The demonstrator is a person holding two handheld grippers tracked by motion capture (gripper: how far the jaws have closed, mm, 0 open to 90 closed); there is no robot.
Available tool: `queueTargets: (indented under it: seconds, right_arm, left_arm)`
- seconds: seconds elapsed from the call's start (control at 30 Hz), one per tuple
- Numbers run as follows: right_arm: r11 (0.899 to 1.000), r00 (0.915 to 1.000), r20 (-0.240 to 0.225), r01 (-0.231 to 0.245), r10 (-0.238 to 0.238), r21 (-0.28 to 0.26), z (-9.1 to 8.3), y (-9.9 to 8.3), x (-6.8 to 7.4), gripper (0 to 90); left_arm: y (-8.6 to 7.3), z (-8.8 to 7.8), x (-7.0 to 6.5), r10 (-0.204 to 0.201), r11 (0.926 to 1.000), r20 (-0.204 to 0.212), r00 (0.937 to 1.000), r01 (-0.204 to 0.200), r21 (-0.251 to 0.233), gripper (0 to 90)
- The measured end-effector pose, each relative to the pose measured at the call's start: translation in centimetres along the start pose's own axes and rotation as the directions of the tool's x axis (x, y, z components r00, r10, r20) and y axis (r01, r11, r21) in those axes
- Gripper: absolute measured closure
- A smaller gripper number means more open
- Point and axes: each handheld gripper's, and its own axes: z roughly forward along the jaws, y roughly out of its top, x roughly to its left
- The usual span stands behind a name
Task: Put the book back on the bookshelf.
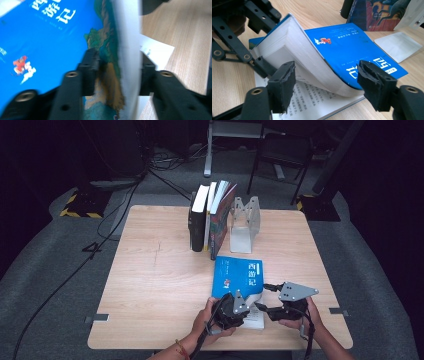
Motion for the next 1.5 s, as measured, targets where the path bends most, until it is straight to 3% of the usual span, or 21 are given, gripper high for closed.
queueTargets:
  seconds: [0.17, 0.23, 0.33, 0.37, 0.53, 0.6, 0.73, 0.87, 0.9, 0.97, 1.03, 1.1, 1.17, 1.23, 1.3, 1.37, 1.4, 1.43, 1.5]
  right_arm:
    - [1.0, 1.0, 0.005, 0.002, -0.002, -0.016, -0.5, -0.1, -0.2, 36.0]
    - [1.0, 0.9998, -0.021, -0.007, 0.007, -0.007, -0.5, -0.2, -0.3, 35.3]
    - [1.0, 0.9991, -0.038, 0.017, -0.017, 0.006, -0.2, 0.1, 0.3, 34.9]
    - [1.0, 0.9988, -0.043, 0.021, -0.021, 0.01, 0.0, 0.2, 0.6, 34.9]
    - [1.0, 0.9983, -0.053, 0.026, -0.025, 0.013, 1.2, 1.0, 1.4, 34.2]
    - [1.0, 0.9972, -0.07, 0.025, -0.026, -0.009, 1.6, 1.6, 1.7, 34.2]
    - [0.996, 0.9933, -0.074, 0.087, -0.088, -0.017, 2.9, 2.9, 2.8, 33.1]
    - [0.995, 0.9934, -0.052, 0.101, -0.102, -0.027, 3.7, 3.2, 2.9, 32.3]
    - [0.994, 0.9925, -0.064, 0.102, -0.104, -0.028, 3.9, 3.2, 2.8, 32.3]
    - [0.993, 0.9889, -0.093, 0.116, -0.116, -0.004, 4.6, 2.8, 2.6, 32.5]
    - [0.985, 0.9853, -0.049, 0.166, -0.164, 0.047, 5.3, 2.3, 2.4, 33.0]
    - [0.982, 0.9844, -0.029, 0.175, -0.174, 0.076, 5.6, 1.7, 1.9, 35.3]
    - [0.991, 0.9925, -0.043, 0.117, -0.114, 0.063, 5.7, 1.1, 1.0, 35.8]
    - [0.994, 0.9944, -0.057, 0.092, -0.089, 0.058, 5.7, 0.5, 0.1, 36.5]
    - [0.998, 0.9956, -0.077, 0.055, -0.053, 0.031, 5.8, 0.1, -0.2, 43.7]
    - [0.991, 0.9899, -0.061, 0.13, -0.128, 0.025, 5.8, 0.1, 0.8, 52.9]
    - [0.991, 0.9899, -0.061, 0.13, -0.128, 0.025, 5.8, 0.1, 0.8, 52.9]
    - [0.986, 0.9854, -0.054, 0.163, -0.161, 0.033, 5.8, 0.2, 1.3, 55.5]
    - [0.98, 0.9792, -0.062, 0.195, -0.193, 0.028, 5.6, 0.5, 1.7, 60.5]
  left_arm:
    - [-0.1, -1.0, 0.6, 0.037, 0.9993, 0.016, 0.9992, -0.037, -0.007, 72.2]
    - [-0.8, -2.0, 1.4, 0.043, 0.999, 0.04, 0.9983, -0.042, -0.017, 74.0]
    - [-1.9, -3.0, 2.2, 0.054, 0.9982, 0.058, 0.9969, -0.053, -0.029, 74.8]
    - [-2.8, -3.9, 2.7, 0.06, 0.9968, 0.059, 0.9965, -0.057, -0.057, 75.2]
    - [-4.6, -5.5, 3.7, 0.048, 0.9964, 0.066, 0.9967, -0.043, -0.073, 75.6]
    - [-5.3, -6.2, 4.2, 0.05, 0.9958, 0.07, 0.9963, -0.045, -0.08, 75.3]
    - [-6.5, -7.1, 5.4, 0.02, 0.9956, 0.1, 0.9948, -0.011, -0.093, 72.9]
    - [-7.1, -7.5, 5.7, 0.006, 0.9947, 0.101, 0.9948, 0.005, -0.103, 71.9]
    - [-7.2, -7.6, 5.8, 0.011, 0.9949, 0.098, 0.9951, -0.001, -0.101, 71.8]
    - [-7.4, -7.8, 6.0, 0.003, 0.995, 0.098, 0.9952, 0.007, -0.1, 71.8]
    - [-7.6, -8.1, 6.1, -0.012, 0.9952, 0.096, 0.9953, 0.021, -0.096, 71.6]
    - [-7.9, -8.3, 6.0, -0.02, 0.9956, 0.09, 0.9958, 0.028, -0.09, 71.2]
    - [-8.1, -8.4, 6.0, -0.022, 0.9959, 0.081, 0.9964, 0.029, -0.086, 71.2]
    - [-8.2, -8.7, 6.0, -0.029, 0.9954, 0.079, 0.9964, 0.036, -0.089, 71.2]
    - [-8.6, -8.8, 6.0, -0.042, 0.9954, 0.074, 0.9963, 0.048, -0.083, 70.4]
    - [-9.2, -8.6, 5.7, -0.046, 0.9968, 0.044, 0.998, 0.048, -0.064, 64.0]
    - [-9.2, -8.6, 5.7, -0.046, 0.9968, 0.044, 0.998, 0.048, -0.064, 60.6]
    - [-9.4, -8.6, 5.6, -0.055, 0.9966, 0.02, 0.9983, 0.057, -0.059, 60.6]
    - [-9.8, -8.9, 5.3, -0.044, 0.9989, -0.083, 0.9956, 0.043, -0.021, 53.1]
